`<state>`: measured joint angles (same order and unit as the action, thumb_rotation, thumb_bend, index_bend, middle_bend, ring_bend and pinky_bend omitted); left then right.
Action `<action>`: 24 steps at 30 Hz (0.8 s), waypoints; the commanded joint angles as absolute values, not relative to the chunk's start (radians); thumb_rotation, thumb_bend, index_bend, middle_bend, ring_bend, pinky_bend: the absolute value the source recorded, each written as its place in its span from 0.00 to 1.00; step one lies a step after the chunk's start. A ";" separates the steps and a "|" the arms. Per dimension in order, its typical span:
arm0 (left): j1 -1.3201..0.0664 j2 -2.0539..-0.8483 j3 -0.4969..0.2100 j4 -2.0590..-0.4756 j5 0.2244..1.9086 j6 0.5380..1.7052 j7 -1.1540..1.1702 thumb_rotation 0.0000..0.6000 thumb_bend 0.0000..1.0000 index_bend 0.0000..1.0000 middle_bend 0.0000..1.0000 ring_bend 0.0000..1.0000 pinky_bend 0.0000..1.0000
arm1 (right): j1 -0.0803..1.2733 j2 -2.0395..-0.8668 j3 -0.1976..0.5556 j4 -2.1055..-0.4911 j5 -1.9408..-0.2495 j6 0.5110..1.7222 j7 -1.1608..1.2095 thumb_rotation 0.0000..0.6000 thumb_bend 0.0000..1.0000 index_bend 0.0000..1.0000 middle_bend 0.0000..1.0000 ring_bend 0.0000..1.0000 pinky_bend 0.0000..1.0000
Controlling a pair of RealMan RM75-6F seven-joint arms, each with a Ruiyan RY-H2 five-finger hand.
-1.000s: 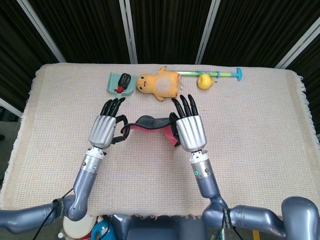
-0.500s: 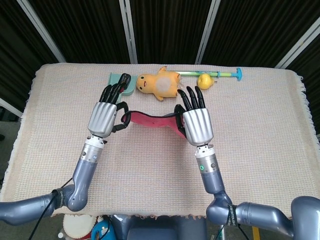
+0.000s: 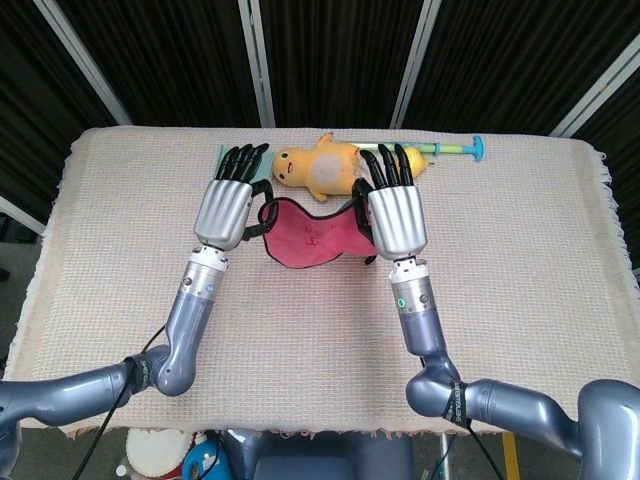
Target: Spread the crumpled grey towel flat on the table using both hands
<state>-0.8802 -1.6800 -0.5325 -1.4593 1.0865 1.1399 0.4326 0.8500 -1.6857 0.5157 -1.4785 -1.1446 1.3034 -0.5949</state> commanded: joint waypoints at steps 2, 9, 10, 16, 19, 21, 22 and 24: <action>-0.930 -1.715 -0.550 -1.392 1.056 1.115 0.427 1.00 0.48 0.61 0.06 0.00 0.00 | 0.895 -1.705 0.547 -1.397 -1.115 1.265 -0.564 1.00 0.60 0.56 0.20 0.09 0.06; -1.024 -1.772 -0.589 -1.252 1.026 1.087 0.403 1.00 0.48 0.61 0.06 0.00 0.00 | 0.986 -1.736 0.603 -1.242 -1.089 1.211 -0.503 1.00 0.60 0.56 0.20 0.09 0.06; -1.034 -1.777 -0.591 -1.236 1.025 1.084 0.400 1.00 0.48 0.61 0.06 0.00 0.00 | 0.995 -1.740 0.606 -1.225 -1.089 1.206 -0.495 1.00 0.60 0.57 0.20 0.09 0.06; -1.099 -1.813 -0.612 -1.133 1.016 1.069 0.357 1.00 0.48 0.60 0.06 0.00 0.00 | 1.043 -1.753 0.616 -1.133 -1.095 1.191 -0.441 1.00 0.60 0.57 0.20 0.09 0.07; -1.116 -1.822 -0.608 -1.110 1.027 1.072 0.341 1.00 0.48 0.60 0.06 0.00 0.00 | 1.044 -1.751 0.610 -1.119 -1.101 1.200 -0.427 1.00 0.60 0.57 0.20 0.09 0.07; -1.115 -1.829 -0.586 -1.105 1.040 1.076 0.329 1.00 0.48 0.61 0.06 0.00 0.00 | 1.028 -1.745 0.593 -1.125 -1.105 1.213 -0.423 1.00 0.60 0.57 0.20 0.09 0.07; -1.111 -1.831 -0.576 -1.106 1.045 1.079 0.325 1.00 0.48 0.61 0.06 0.00 0.00 | 1.018 -1.741 0.583 -1.133 -1.108 1.219 -0.423 1.00 0.60 0.57 0.20 0.09 0.07; -1.094 -1.837 -0.546 -1.118 1.053 1.087 0.317 1.00 0.48 0.61 0.06 0.00 0.00 | 0.988 -1.726 0.557 -1.163 -1.118 1.240 -0.425 1.00 0.60 0.57 0.20 0.09 0.07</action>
<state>-1.1062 -1.8304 -0.5670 -1.1104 1.0439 1.0796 0.3261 1.0116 -1.7390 0.5791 -1.1402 -1.1088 1.2220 -0.4236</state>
